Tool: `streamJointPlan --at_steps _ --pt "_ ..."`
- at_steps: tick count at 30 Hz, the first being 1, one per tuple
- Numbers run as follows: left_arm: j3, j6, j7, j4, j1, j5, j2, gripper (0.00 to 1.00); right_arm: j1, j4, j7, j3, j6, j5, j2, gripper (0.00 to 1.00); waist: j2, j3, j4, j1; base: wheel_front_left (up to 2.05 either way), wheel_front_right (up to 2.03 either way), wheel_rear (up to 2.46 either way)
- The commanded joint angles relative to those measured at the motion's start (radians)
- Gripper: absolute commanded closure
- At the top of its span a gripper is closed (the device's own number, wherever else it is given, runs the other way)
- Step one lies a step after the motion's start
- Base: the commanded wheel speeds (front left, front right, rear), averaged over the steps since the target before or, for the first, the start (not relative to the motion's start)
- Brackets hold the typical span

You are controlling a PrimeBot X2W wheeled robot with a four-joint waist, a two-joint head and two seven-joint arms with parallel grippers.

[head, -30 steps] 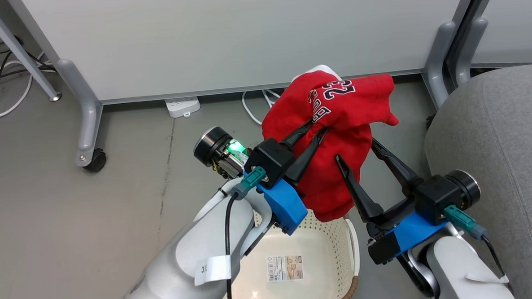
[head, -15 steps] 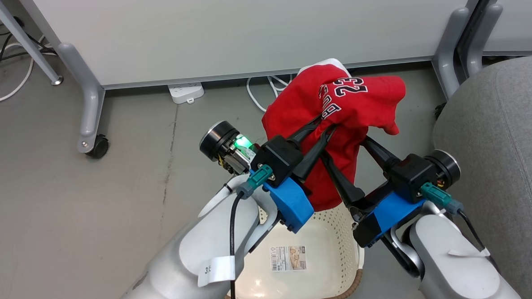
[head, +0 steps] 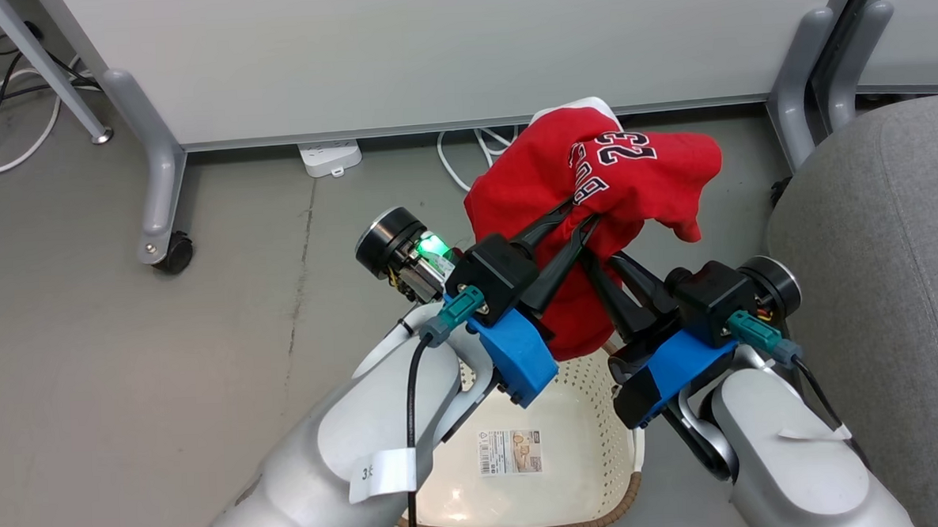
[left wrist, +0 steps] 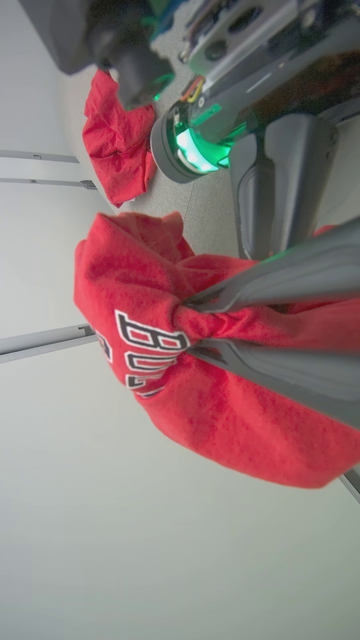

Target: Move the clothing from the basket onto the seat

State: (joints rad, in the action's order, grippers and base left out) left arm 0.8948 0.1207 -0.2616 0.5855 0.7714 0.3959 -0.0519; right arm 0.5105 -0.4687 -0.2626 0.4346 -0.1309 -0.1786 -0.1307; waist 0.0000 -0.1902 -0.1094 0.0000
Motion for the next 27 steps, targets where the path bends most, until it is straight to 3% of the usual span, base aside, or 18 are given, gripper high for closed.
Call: streamJointPlan --at_steps 1,10,11,12,13,27 --pt "0.002 -0.006 -0.005 -0.002 0.014 0.002 0.002 1.0 0.016 -0.004 -0.003 0.003 0.0 -0.008 0.0 1.0 0.0 0.001 0.0 0.0 0.0 0.0 0.0" --pt "0.003 -0.01 -0.005 0.002 0.016 0.004 0.002 1.0 0.013 0.005 -0.003 0.006 0.0 -0.011 -0.005 1.0 0.0 0.004 0.002 0.0 0.0 0.0 0.0" --pt "0.002 -0.011 -0.005 0.003 0.016 0.004 0.002 0.96 0.012 0.007 -0.003 0.005 0.0 -0.011 -0.005 1.0 0.0 0.004 0.002 0.0 0.0 0.0 0.0" --pt "0.001 -0.012 -0.005 0.004 0.016 0.002 0.002 0.53 0.011 0.008 -0.003 0.005 0.0 -0.01 -0.006 1.0 0.0 0.004 0.002 0.0 0.0 0.0 0.0" --pt "-0.001 -0.013 -0.005 0.004 0.016 0.0 0.002 0.0 0.01 0.008 -0.003 0.006 0.0 -0.01 -0.006 1.0 0.0 0.004 0.002 0.0 0.0 0.0 0.0" --pt "-0.021 -0.02 -0.005 0.009 0.006 -0.025 0.002 0.0 -0.018 0.017 -0.004 -0.021 0.0 -0.013 -0.015 1.0 0.0 -0.002 0.022 0.0 0.0 0.0 0.0"
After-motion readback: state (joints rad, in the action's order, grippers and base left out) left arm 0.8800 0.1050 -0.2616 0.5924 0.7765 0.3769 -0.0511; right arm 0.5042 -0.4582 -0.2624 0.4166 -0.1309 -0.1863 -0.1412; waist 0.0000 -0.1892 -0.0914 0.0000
